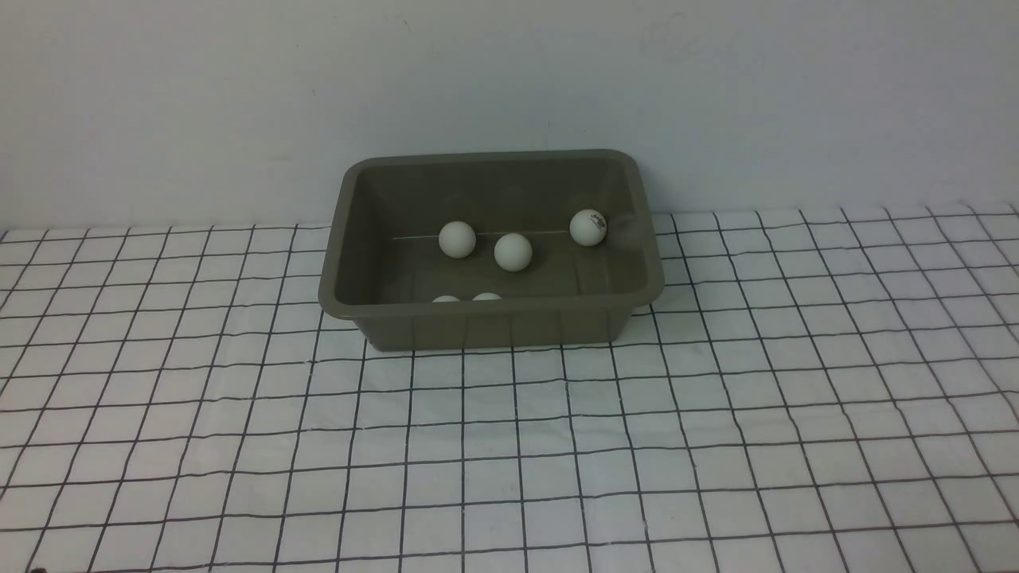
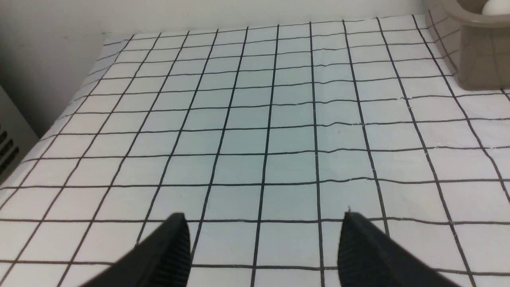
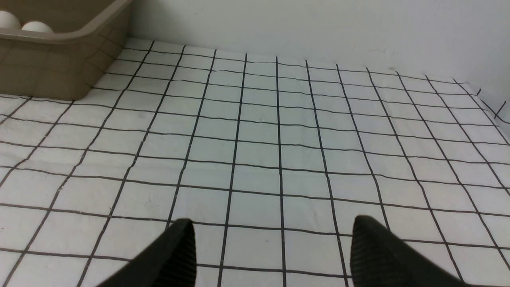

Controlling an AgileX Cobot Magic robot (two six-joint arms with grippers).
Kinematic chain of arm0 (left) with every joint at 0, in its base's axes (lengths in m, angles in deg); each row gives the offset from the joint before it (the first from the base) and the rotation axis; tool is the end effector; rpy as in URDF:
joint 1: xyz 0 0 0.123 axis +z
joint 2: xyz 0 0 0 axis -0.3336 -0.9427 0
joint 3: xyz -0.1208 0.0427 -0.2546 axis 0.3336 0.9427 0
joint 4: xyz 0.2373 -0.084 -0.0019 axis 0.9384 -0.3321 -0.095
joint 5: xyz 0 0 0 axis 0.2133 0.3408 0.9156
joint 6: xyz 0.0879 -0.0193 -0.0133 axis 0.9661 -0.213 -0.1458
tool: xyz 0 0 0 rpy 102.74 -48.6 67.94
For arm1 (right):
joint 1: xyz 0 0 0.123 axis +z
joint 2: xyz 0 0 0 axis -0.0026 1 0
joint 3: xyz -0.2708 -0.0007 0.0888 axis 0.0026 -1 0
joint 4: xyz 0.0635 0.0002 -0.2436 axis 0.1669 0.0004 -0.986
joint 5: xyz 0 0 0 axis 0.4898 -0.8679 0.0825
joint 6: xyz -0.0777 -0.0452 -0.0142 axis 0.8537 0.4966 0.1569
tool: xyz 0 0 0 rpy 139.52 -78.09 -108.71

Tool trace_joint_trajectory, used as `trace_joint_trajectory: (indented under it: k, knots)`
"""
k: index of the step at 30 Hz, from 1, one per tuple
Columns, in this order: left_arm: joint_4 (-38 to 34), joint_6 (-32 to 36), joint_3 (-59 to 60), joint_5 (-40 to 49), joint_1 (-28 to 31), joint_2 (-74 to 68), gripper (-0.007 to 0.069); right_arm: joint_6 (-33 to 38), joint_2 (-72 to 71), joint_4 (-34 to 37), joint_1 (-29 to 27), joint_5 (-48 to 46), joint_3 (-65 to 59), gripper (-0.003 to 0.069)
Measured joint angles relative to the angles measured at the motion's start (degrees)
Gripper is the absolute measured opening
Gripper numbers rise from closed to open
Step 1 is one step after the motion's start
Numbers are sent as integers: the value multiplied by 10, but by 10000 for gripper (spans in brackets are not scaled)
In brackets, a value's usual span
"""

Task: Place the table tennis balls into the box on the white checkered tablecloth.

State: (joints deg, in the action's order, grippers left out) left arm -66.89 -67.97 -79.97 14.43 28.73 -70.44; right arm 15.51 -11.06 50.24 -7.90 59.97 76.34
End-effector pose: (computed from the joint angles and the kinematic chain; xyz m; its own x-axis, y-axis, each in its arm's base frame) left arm 0.0516 0.0083 0.1702 -0.3135 0.0125 -0.9495 -0.1412 0.9882 0.0597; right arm 0.0489 0.0092 0.1788 -0.3409 -0.1254 -0.9317 -0.0872 0.9910 -0.1015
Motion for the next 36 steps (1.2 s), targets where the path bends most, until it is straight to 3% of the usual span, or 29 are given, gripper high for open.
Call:
trace_joint_trajectory:
  k: [36]
  knots:
    - [0, -22, 0, 0, -1, 0, 450, 0, 0, 0, 0, 0, 0, 474]
